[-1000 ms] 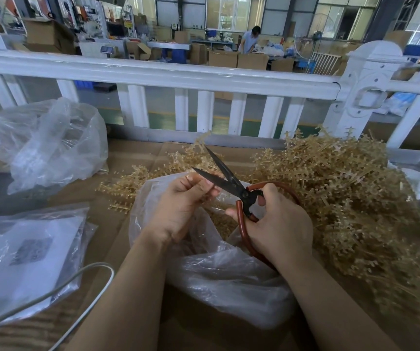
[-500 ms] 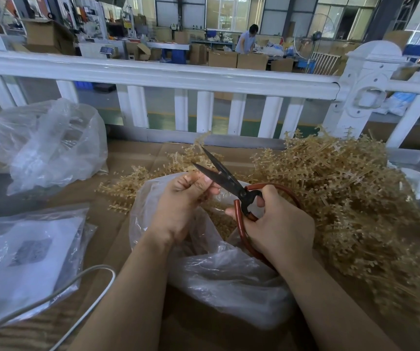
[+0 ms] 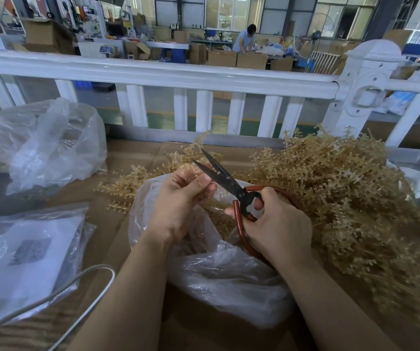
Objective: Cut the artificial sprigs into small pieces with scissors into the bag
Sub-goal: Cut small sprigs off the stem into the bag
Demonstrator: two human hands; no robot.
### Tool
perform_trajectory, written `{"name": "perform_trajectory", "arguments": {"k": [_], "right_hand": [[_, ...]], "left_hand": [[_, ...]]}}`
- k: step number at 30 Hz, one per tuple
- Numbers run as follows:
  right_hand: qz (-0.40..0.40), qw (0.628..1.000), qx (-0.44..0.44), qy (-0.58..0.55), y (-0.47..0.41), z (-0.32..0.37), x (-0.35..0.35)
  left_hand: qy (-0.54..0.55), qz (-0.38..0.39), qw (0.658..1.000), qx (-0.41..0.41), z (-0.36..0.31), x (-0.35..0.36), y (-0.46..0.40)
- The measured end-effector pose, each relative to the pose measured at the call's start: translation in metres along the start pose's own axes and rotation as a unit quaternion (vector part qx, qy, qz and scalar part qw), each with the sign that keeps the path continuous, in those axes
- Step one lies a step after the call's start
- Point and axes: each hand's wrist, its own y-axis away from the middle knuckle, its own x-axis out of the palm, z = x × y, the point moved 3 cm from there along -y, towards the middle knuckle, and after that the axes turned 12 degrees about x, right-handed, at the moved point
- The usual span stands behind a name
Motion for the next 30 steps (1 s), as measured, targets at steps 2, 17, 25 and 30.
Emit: {"name": "perform_trajectory", "arguments": {"k": [2, 17, 25, 30], "right_hand": [[0.017, 1.000, -0.004, -0.003, 0.0002, -0.0009, 0.0017], [0.026, 1.000, -0.014, -0.006, -0.0019, -0.0033, 0.0066], [0.020, 0.999, -0.027, -0.003, -0.0019, -0.0029, 0.0057], [0.013, 1.000, -0.018, 0.010, -0.0016, -0.0013, 0.0034]], "left_hand": [[0.012, -0.008, 1.000, 0.003, 0.0000, -0.0012, -0.0007], [-0.030, 0.034, 0.998, 0.034, -0.0060, 0.0011, 0.0021], [-0.056, 0.048, 0.997, 0.015, -0.0023, -0.0009, 0.0038], [-0.050, 0.057, 0.997, 0.010, -0.0019, -0.0009, 0.0028]]}}
